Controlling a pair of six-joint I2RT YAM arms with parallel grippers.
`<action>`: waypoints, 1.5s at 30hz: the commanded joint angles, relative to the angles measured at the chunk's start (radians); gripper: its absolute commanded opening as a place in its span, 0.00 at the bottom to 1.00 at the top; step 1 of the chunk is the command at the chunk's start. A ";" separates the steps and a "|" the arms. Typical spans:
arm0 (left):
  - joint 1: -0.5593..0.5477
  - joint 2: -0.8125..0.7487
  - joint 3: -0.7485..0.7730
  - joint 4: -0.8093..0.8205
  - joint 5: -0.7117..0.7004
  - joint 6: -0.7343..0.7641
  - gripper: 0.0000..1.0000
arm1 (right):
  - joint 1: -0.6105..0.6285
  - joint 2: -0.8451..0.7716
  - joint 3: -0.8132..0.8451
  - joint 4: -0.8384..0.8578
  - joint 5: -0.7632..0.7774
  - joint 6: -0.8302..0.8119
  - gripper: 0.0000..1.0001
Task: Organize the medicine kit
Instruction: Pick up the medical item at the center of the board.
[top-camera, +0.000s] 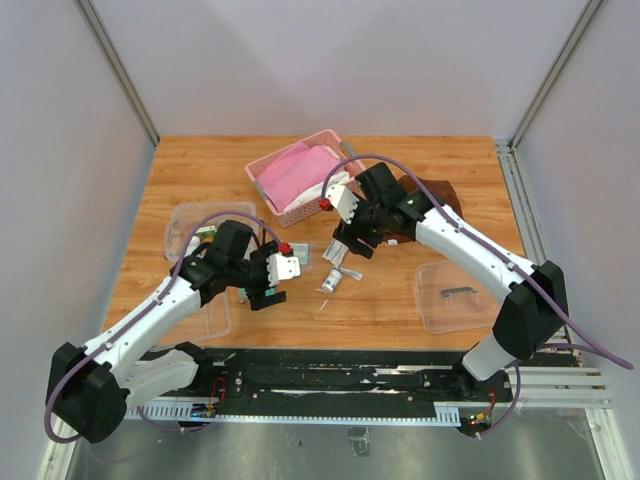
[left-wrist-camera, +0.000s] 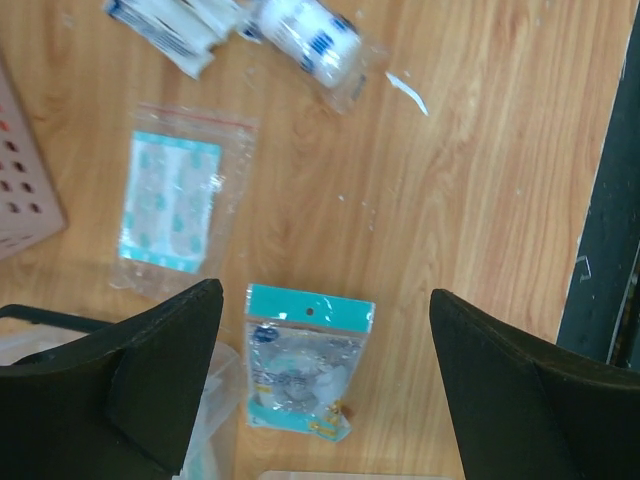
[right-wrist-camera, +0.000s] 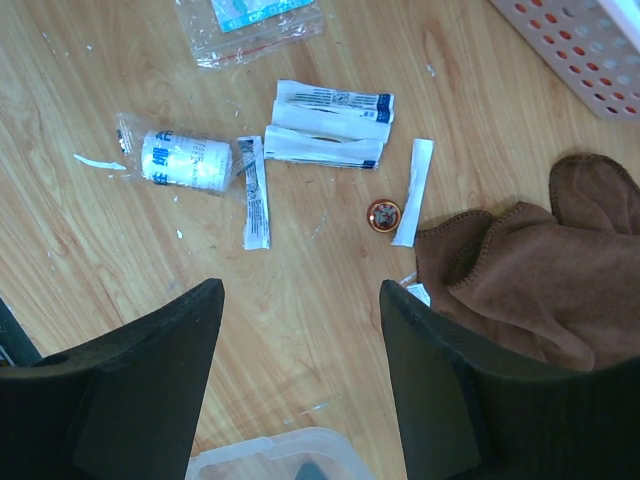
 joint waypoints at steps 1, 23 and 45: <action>-0.059 0.056 -0.035 -0.040 -0.126 0.071 0.88 | -0.010 0.038 -0.014 0.006 0.015 0.012 0.65; -0.123 0.320 0.001 -0.037 -0.417 0.118 0.84 | -0.009 -0.002 -0.028 0.005 -0.028 -0.011 0.64; -0.126 0.372 -0.036 0.011 -0.406 0.080 0.36 | -0.037 -0.025 -0.030 0.006 -0.035 -0.016 0.64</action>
